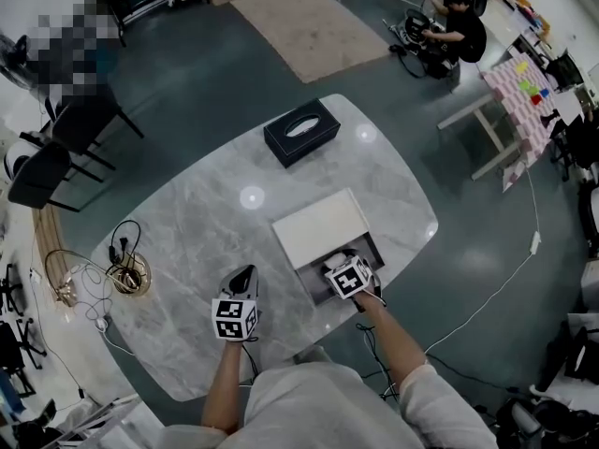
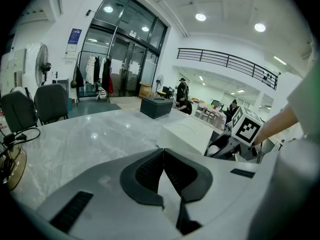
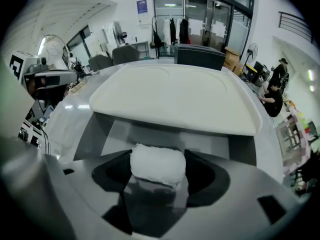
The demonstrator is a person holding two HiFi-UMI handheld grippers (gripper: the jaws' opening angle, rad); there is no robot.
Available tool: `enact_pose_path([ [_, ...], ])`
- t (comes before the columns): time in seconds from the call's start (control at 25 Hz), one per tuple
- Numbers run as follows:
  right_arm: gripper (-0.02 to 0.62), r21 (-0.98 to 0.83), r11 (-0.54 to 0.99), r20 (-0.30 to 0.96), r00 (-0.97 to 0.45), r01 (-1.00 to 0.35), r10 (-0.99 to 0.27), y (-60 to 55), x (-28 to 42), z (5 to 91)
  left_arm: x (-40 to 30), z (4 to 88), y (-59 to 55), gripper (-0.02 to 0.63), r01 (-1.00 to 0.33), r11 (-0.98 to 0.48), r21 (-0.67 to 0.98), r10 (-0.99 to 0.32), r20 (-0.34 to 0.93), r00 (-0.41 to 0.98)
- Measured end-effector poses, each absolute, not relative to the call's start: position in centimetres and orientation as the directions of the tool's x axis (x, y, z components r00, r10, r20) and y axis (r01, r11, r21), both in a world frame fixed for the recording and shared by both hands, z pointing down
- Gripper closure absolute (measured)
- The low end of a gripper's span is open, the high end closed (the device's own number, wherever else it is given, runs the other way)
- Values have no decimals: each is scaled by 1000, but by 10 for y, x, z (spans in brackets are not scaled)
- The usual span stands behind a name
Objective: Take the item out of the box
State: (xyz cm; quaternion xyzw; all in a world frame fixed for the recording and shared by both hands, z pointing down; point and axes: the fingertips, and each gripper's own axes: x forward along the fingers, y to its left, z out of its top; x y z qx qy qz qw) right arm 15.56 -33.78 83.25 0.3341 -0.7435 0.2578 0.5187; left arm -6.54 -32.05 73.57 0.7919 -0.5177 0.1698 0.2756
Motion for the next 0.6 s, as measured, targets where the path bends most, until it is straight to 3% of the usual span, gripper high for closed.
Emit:
enact_pose_path([
  [0.6,291,-1,653,930,-241,-758,-278,-339,159,829,-64,727,-320,591,-912,-328,247,-733,543,410],
])
